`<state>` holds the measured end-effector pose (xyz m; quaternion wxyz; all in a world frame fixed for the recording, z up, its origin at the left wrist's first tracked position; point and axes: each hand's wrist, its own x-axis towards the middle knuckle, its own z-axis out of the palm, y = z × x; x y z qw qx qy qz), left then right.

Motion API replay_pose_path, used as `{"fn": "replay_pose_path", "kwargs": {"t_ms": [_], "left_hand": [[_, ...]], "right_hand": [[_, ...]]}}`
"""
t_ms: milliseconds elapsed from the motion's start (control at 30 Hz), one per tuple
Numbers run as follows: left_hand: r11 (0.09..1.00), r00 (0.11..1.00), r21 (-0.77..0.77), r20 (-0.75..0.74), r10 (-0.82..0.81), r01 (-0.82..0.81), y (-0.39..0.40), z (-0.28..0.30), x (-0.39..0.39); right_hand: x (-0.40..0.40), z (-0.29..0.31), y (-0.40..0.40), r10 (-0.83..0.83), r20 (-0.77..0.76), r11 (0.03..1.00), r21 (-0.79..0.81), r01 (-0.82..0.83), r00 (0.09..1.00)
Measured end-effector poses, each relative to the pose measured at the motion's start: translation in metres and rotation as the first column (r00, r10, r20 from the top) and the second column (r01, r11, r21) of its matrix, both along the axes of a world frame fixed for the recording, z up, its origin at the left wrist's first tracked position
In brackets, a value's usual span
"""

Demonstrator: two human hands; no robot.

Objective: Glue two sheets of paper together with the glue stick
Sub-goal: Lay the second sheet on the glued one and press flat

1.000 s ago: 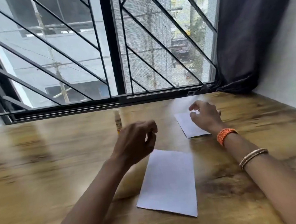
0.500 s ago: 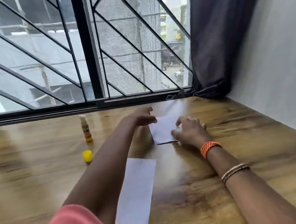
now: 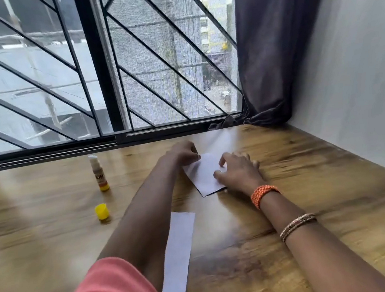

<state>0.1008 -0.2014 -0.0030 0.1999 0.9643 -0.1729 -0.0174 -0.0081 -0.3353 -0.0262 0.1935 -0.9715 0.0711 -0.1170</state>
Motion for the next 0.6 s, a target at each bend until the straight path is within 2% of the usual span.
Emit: {"fn": "replay_pose_path", "kwargs": {"t_ms": [67, 167, 267, 333, 400, 433, 500, 533, 600], "left_hand": [[0.992, 0.999, -0.125, -0.033, 0.016, -0.020, 0.003, 0.005, -0.005], [0.947, 0.994, -0.315, -0.108, 0.034, -0.067, 0.011, 0.015, -0.016], [0.806, 0.986, -0.571, -0.147, 0.085, -0.155, 0.023, 0.027, -0.030], [0.667, 0.978, -0.716, -0.166, 0.126, -0.207, 0.031, 0.035, -0.041], [0.505, 0.963, -0.820, -0.230, 0.139, -0.269, 0.040, 0.043, -0.055], [0.426, 0.955, -0.855, -0.266, 0.131, -0.297, 0.045, 0.047, -0.061], [0.299, 0.940, -0.891, -0.324, 0.108, -0.341, 0.055, 0.051, -0.073], [0.266, 0.935, -0.896, -0.341, 0.100, -0.355, 0.061, 0.053, -0.080], [0.268, 0.928, -0.888, -0.362, 0.092, -0.373, 0.074, 0.055, -0.096]], "right_hand": [[-0.001, 0.001, 0.001, -0.047, 0.056, 0.997, 0.071, 0.043, 0.997], [-0.006, 0.007, 0.003, -0.208, 0.222, 0.963, 0.218, 0.160, 0.952], [-0.010, 0.015, 0.000, -0.331, 0.251, 0.885, 0.417, 0.207, 0.910], [-0.012, 0.023, 0.001, -0.365, 0.147, 0.717, 0.674, 0.176, 0.919], [-0.017, 0.030, 0.008, -0.289, 0.053, 0.445, 0.891, 0.086, 0.956], [-0.020, 0.032, 0.013, -0.227, 0.024, 0.328, 0.943, 0.053, 0.974], [-0.025, 0.033, 0.023, -0.130, 0.011, 0.159, 0.987, 0.010, 0.991], [-0.028, 0.034, 0.028, -0.106, 0.017, 0.104, 0.995, -0.006, 0.994], [-0.032, 0.037, 0.035, -0.099, 0.039, 0.039, 0.999, -0.035, 0.994]]}}
